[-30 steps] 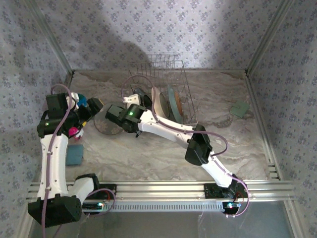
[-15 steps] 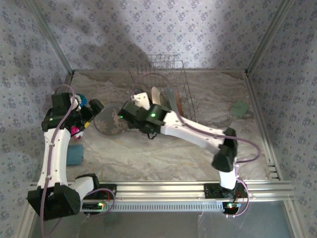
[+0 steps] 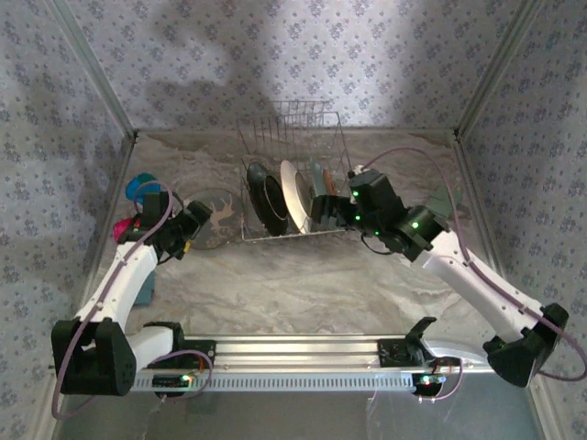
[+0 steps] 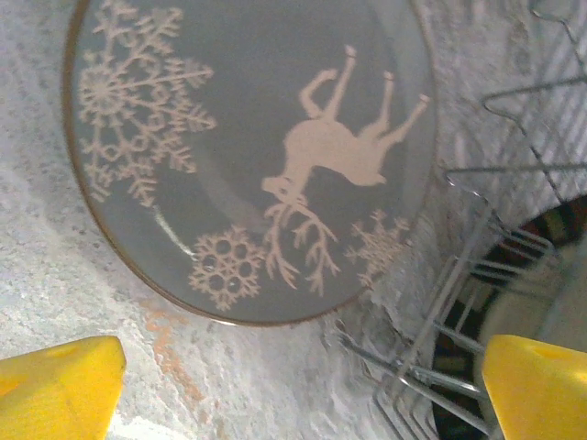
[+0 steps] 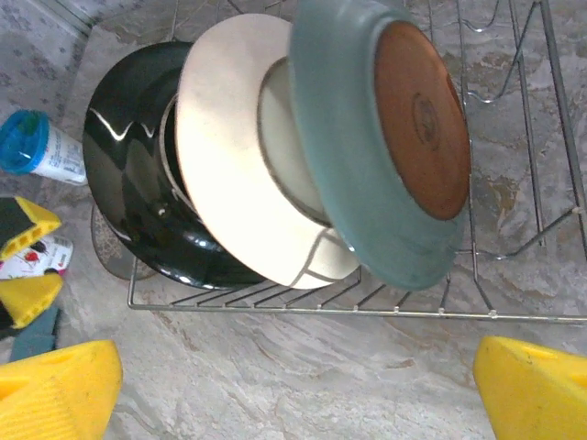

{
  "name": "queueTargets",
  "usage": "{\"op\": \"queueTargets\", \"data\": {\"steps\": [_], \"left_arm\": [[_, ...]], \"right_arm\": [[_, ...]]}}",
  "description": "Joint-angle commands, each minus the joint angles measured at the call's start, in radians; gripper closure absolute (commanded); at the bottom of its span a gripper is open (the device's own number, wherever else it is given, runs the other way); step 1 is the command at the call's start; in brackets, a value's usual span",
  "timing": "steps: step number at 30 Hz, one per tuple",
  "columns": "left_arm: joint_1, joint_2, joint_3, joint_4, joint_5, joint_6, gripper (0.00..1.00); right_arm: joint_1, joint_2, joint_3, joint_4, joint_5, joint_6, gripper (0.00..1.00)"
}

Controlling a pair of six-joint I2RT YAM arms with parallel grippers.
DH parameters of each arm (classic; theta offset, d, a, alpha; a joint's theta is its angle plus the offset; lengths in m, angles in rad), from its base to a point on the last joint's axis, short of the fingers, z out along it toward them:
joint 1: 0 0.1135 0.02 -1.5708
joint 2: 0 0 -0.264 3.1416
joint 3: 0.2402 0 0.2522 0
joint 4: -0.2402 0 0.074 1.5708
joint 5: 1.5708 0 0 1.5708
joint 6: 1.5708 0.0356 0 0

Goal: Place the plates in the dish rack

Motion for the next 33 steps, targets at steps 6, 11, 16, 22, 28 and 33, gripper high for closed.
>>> {"op": "queueTargets", "data": {"steps": [6,11,16,22,28,33], "left_arm": [[-0.022,-0.046,-0.125,0.211,-0.107,-0.179,0.01],[-0.022,-0.041,-0.155,0.228,-0.129,-0.186,0.01],[-0.022,-0.025,-0.169,0.264,-0.113,-0.187,0.01],[-0.022,0.027,-0.154,0.280,-0.087,-0.179,0.01],[-0.021,0.036,-0.174,0.308,-0.111,-0.201,0.01],[-0.023,0.040,-0.189,0.329,-0.101,-0.222,0.01]], "right_arm": [[-0.164,-0.224,-0.271,0.186,-0.248,-0.016,0.00],[-0.220,-0.272,-0.313,0.140,-0.276,-0.035,0.00],[-0.261,-0.278,-0.354,0.130,-0.294,-0.069,0.00],[-0.285,-0.283,-0.404,0.165,-0.314,-0.051,0.00],[-0.289,-0.287,-0.418,0.161,-0.309,-0.029,0.01],[-0.291,-0.306,-0.437,0.175,-0.298,-0.016,0.01]]}}
